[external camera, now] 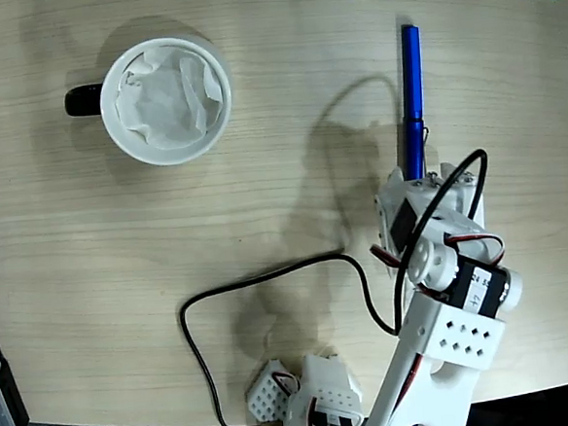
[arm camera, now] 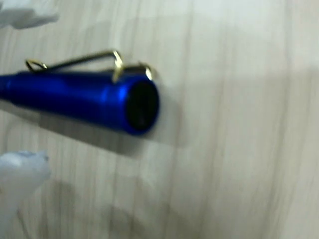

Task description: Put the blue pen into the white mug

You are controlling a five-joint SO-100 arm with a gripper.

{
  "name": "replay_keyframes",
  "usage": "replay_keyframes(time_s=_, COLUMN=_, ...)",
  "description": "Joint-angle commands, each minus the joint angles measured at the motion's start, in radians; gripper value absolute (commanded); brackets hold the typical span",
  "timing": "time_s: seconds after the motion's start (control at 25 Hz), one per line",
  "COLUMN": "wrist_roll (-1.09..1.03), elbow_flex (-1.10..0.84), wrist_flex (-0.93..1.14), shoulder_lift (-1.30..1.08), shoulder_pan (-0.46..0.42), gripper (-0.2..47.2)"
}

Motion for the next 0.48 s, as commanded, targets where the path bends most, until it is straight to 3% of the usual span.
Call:
replay_keyframes(time_s=0.0, wrist_roll=0.002, elbow_flex=-0.034, wrist_flex=0.021, shoulder_lift=0.002, shoulder_pan=0.006, gripper=19.5)
replay_keyframes(time_s=0.44, wrist_roll=-0.005, elbow_flex=-0.049, wrist_flex=-0.012, shoulder_lift=-0.064, shoulder_pan=0.015, gripper=19.3)
